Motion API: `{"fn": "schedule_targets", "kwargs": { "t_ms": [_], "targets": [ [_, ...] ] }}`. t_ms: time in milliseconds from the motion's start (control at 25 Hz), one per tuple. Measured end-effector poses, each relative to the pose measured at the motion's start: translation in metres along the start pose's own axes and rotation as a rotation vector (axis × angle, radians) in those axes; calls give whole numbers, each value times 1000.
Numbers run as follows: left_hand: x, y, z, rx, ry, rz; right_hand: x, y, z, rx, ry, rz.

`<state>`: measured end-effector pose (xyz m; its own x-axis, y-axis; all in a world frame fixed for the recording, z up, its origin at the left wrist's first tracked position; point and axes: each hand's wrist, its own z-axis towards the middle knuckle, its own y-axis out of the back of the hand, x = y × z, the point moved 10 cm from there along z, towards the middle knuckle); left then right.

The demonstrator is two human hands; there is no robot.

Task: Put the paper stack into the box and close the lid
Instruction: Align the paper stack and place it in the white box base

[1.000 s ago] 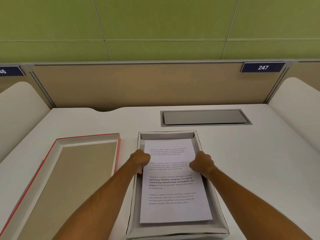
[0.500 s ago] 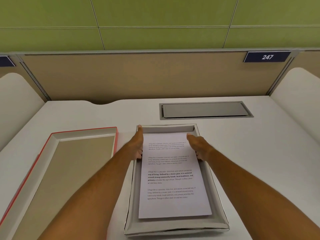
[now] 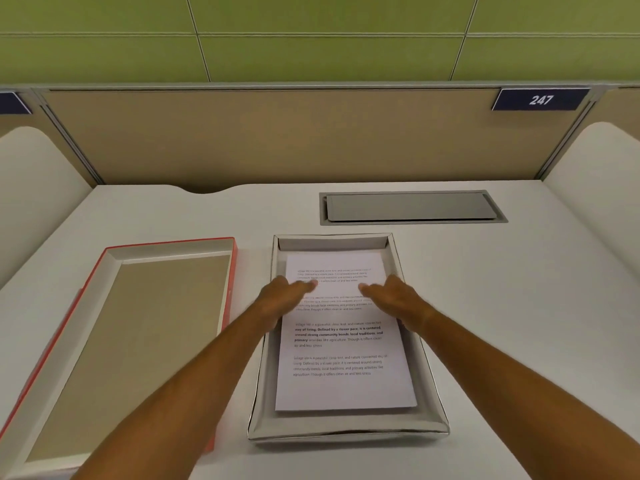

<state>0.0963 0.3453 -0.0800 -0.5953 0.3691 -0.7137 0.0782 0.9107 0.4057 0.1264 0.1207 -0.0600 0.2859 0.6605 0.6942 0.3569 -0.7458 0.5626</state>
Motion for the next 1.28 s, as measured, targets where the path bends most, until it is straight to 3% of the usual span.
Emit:
{"fn": "schedule_targets", "kwargs": {
  "t_ms": [200,440,720,960,1120,1280],
  "targets": [
    [42,-35,-54,25,-185,321,-29,-42,-52,197,173,-286],
    [76,-54,-85,43,-144,552,-61,-57,-76,293,120,-556],
    [70,-53,-95,-39,-174,649,-63,-63,-82,214,190,-675],
    [68,-50,-93,-71,-160,633,-60,-59,-80,181,193,-671],
    [66,-49,-90,-5,-159,537,-61,-59,-80,245,123,-613],
    [52,-29,-81,11,-116,92,-45,-43,-67,273,55,-109]
  ]
}}
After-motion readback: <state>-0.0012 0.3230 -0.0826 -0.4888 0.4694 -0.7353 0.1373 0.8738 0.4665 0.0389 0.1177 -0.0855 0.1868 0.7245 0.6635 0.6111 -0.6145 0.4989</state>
